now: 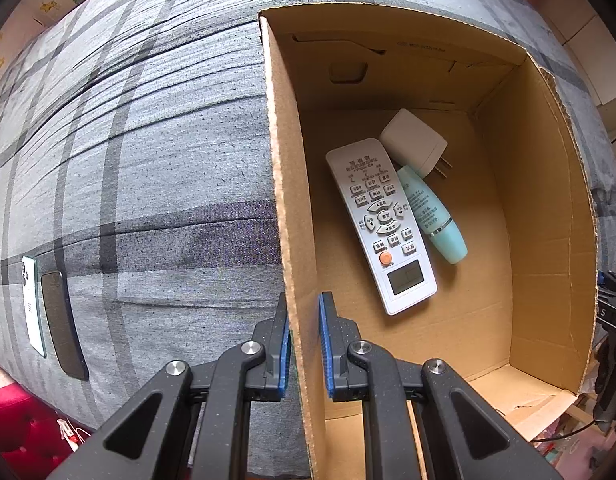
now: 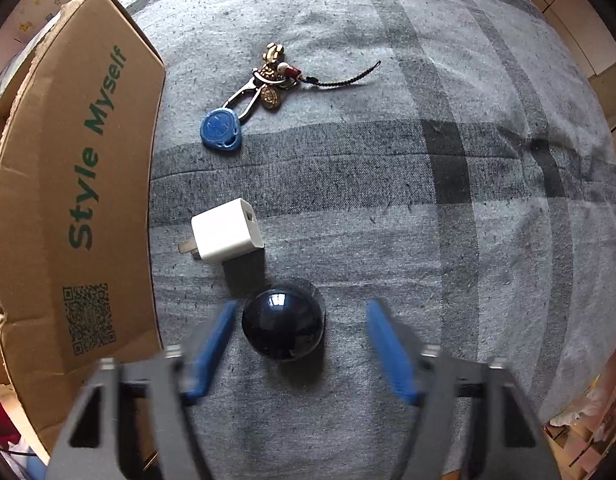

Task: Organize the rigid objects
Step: 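Grasp the black ball with the right gripper, then carry the black ball into the box with the right gripper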

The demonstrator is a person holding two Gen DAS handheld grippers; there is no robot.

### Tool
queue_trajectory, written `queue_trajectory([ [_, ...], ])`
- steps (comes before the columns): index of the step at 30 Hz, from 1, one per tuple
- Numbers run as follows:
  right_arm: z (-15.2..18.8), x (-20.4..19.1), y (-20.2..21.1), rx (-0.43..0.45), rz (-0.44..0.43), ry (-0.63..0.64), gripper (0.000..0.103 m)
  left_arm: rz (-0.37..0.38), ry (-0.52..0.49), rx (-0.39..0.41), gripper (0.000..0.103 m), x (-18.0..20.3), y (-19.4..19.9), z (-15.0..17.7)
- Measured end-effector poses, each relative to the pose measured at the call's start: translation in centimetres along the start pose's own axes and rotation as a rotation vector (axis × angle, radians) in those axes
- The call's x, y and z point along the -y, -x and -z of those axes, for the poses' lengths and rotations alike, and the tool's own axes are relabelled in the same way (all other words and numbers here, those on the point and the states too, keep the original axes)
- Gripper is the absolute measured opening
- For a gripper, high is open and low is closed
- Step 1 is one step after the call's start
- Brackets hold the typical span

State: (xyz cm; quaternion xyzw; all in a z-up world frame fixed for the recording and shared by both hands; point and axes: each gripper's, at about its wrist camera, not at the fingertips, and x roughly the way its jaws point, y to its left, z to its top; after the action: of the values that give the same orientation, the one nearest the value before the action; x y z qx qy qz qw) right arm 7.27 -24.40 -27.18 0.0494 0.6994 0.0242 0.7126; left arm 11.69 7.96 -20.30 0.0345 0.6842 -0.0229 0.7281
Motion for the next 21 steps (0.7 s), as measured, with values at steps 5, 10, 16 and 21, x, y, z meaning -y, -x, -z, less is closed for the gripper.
queue_trajectory([
  [5, -0.8, -0.9, 0.5, 0.007, 0.003, 0.011, 0.04, -0.005, -0.002, 0.002, 0.013, 0.1, 0.0, 0.0],
  [10, -1.1, -0.9, 1.6, 0.021, 0.005, 0.009, 0.04, -0.004, 0.002, 0.003, 0.013, 0.2, 0.2, 0.1],
  [16, -1.8, -1.1, 3.9, 0.044, 0.013, 0.009, 0.04, -0.003, 0.003, 0.003, 0.013, 0.2, 0.2, 0.0],
  [21, -2.7, -1.4, 5.8, 0.074, 0.01, 0.011, 0.04, -0.005, -0.002, 0.001, 0.013, 0.3, 0.1, 0.0],
])
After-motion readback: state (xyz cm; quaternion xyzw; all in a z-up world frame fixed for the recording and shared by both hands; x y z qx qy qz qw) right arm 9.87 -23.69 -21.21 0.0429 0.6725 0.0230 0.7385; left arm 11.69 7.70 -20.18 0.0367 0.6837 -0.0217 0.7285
